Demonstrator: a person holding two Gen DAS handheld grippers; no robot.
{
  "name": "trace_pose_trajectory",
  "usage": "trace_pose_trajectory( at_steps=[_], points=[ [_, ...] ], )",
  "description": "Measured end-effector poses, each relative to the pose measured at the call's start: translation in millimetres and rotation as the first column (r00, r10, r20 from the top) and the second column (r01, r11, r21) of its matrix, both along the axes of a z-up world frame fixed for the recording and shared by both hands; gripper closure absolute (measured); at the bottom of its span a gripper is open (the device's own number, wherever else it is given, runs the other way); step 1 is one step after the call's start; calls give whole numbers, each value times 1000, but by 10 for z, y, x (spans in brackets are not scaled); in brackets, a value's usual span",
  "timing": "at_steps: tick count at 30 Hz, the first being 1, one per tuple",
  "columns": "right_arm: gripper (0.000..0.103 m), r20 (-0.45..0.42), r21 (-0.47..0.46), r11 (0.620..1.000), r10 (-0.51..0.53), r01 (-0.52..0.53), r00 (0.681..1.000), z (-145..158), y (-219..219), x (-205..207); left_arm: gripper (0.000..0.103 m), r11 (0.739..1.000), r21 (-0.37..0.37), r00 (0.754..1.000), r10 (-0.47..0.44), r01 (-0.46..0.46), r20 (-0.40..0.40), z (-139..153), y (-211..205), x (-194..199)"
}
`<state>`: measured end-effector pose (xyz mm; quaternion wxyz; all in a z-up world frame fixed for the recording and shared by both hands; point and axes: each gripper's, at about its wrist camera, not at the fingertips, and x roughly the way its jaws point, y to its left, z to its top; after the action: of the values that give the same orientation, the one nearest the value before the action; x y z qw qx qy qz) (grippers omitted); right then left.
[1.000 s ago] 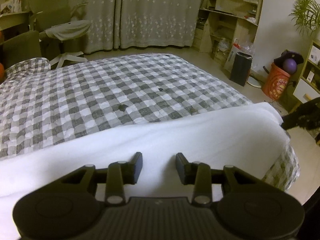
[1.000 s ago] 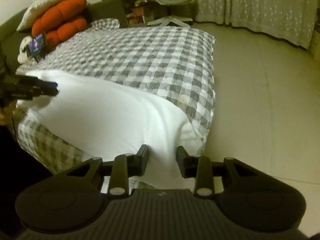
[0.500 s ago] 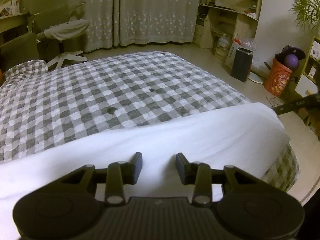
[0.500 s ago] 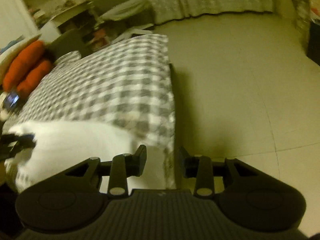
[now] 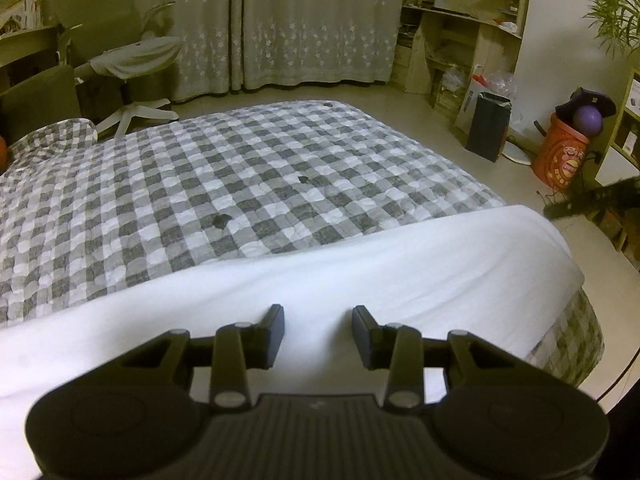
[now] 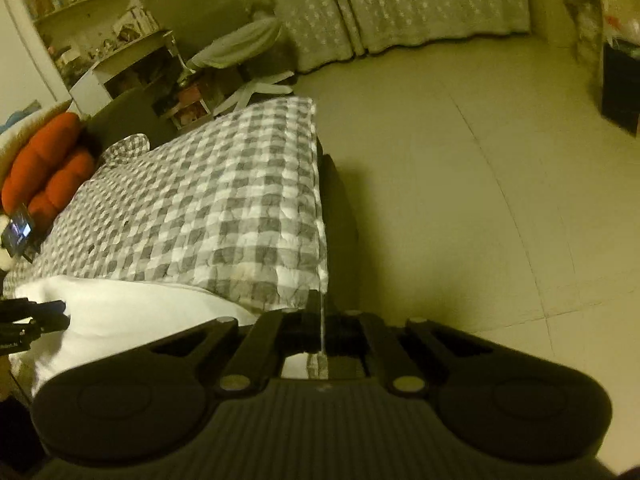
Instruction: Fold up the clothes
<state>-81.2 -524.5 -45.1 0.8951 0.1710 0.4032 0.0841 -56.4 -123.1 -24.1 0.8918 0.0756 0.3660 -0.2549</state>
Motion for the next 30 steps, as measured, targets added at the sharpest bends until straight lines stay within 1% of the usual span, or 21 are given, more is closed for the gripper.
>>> trace_pose_trajectory(
  at_steps=[1, 2, 3, 4, 6, 9, 11, 14, 16, 17, 18, 19, 20, 23, 26, 29, 30],
  points=[
    [87, -32, 13, 1000, 21, -21, 999, -56, 14, 31, 64, 1000, 2, 1000, 0, 0, 0, 0, -7, 4],
    [83, -56, 22, 999, 40, -39, 998, -94, 34, 56, 63, 1000, 4, 1000, 1, -1, 0, 0, -15, 6],
    [69, -76, 26, 998, 56, -55, 996, -119, 60, 75, 62, 1000, 6, 1000, 2, -2, 1, -6, -22, 5],
    [66, -85, 40, 997, 64, -61, 994, -127, 65, 84, 61, 1000, 7, 1000, 2, -2, 3, -11, -31, 5],
    [66, -84, 92, 995, 57, -49, 995, -118, 22, 85, 59, 1000, 15, 1000, 2, -2, 10, -21, -53, 1],
    [66, -65, 196, 980, 34, -20, 997, -86, -107, 90, 59, 1000, 24, 1000, 4, -4, 11, -16, -73, 1],
    [66, -70, 207, 977, 62, -46, 996, -95, -60, 107, 59, 1000, 24, 1000, 3, -3, 11, -17, -73, 14],
    [79, -98, 206, 974, 115, -92, 989, -129, 64, 144, 59, 1000, 25, 1000, 0, 0, 12, -17, -74, 23],
    [87, -78, 190, 976, 127, -111, 989, -47, 79, 103, 59, 1000, 24, 1000, -1, 1, 13, -19, -68, 19],
    [97, -63, 203, 972, 133, -118, 989, -9, 71, 80, 59, 1000, 24, 1000, -3, 2, 14, -21, -65, 16],
    [100, -52, 220, 968, 139, -125, 989, 12, 70, 66, 59, 1000, 24, 1000, -5, 5, 17, -23, -61, 13],
    [100, -46, 223, 966, 144, -130, 989, 31, 82, 52, 59, 1000, 24, 1000, -7, 7, 18, -25, -58, 12],
    [100, -46, 204, 970, 142, -130, 989, 35, 117, 53, 59, 1000, 24, 1000, -8, 7, 19, -26, -56, 11],
    [100, -39, 111, 989, 98, -94, 994, 70, 137, 29, 59, 1000, 24, 1000, -8, 8, 19, -22, -53, 5],
    [101, -18, 99, 994, 49, -47, 999, 104, 64, 30, 59, 1000, 23, 1000, -9, 8, 19, -21, -51, 10],
    [101, -17, 109, 993, 54, -52, 998, 81, 46, 21, 59, 1000, 24, 1000, -9, 9, 19, -23, -45, 14],
    [97, -21, 114, 992, 52, -49, 998, 54, 41, 27, 58, 1000, 24, 1000, -10, 9, 19, -23, -43, 13]
  ],
)
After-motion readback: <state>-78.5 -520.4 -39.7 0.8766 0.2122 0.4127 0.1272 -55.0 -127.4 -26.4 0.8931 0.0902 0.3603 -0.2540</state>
